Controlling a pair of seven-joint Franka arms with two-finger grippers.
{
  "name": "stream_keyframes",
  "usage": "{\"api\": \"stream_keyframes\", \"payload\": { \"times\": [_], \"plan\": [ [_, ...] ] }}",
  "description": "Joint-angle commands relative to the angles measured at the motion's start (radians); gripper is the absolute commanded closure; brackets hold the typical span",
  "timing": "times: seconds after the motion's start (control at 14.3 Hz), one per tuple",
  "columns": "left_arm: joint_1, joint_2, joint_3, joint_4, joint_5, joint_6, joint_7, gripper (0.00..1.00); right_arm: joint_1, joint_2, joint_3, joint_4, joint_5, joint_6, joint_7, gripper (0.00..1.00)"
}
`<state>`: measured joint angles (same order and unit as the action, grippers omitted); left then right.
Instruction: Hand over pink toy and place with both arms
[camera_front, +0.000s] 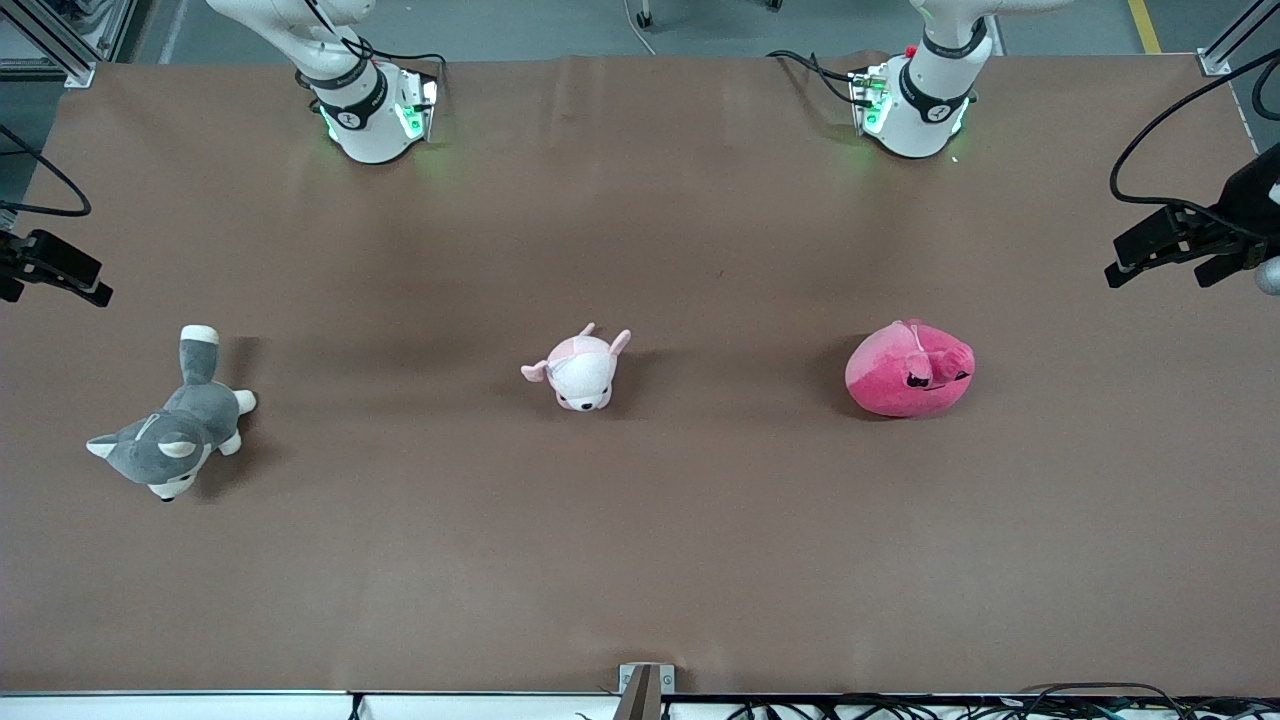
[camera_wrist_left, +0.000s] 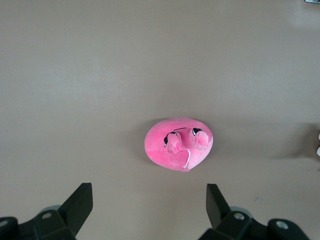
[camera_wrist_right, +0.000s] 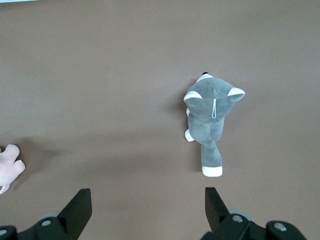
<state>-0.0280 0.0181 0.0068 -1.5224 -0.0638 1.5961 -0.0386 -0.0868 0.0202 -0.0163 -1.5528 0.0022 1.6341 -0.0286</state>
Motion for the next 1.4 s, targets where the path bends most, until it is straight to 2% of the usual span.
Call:
{"api": "stream_keyframes", "payload": {
  "times": [0.0, 0.56, 0.84, 1.12, 1.33],
  "plan": [
    [-0.001, -0.012, 0.001, -0.007, -0.005, -0.015, -0.001, 0.00, 0.004, -0.022, 0.002, -0.013, -0.013, -0.003, 0.006, 0.00],
    [-0.007, 0.006, 0.004, -0.002, 0.002, -0.013, -0.009, 0.00, 0.004, -0.023, 0.002, -0.013, -0.013, -0.005, 0.009, 0.00],
    [-0.007, 0.086, -0.001, -0.033, 0.025, -0.041, -0.014, 0.00, 0.002, -0.023, 0.002, -0.013, -0.013, -0.005, 0.012, 0.00],
    [-0.016, 0.164, -0.004, -0.117, 0.021, -0.015, -0.020, 0.00, 0.002, -0.023, 0.002, -0.013, -0.015, -0.002, 0.012, 0.00],
    [-0.036, 0.168, -0.020, -0.244, 0.021, 0.141, -0.110, 0.00, 0.002, -0.023, 0.002, -0.013, -0.013, -0.002, 0.012, 0.00]
  ]
}}
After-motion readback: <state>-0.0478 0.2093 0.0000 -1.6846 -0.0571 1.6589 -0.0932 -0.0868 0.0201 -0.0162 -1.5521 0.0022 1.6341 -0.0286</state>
